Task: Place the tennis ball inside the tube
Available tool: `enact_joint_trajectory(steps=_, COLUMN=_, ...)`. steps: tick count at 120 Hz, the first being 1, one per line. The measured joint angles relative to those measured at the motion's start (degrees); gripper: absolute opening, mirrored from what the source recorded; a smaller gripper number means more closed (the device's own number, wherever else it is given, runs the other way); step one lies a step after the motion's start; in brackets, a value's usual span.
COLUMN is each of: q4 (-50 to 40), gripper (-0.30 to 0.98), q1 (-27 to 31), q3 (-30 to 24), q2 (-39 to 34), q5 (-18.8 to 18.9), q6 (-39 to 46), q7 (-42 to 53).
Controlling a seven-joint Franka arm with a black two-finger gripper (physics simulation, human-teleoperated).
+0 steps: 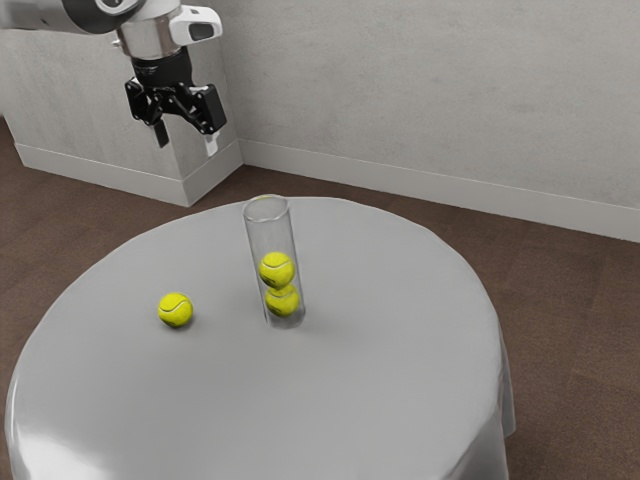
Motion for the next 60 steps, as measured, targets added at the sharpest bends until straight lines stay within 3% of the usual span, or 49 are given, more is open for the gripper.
enact_joint_trajectory(steps=24, q4=-1.96, gripper=0.69, q1=-0.68, q3=-0.48, q2=-2.66, q5=0.32, q6=-0.20, q7=0.10)
enact_joint_trajectory(steps=60, q4=-31.21, gripper=0.69, q1=1.90, q3=-0.94, q2=-22.72, q5=0.56, q6=6.66, q7=0.11)
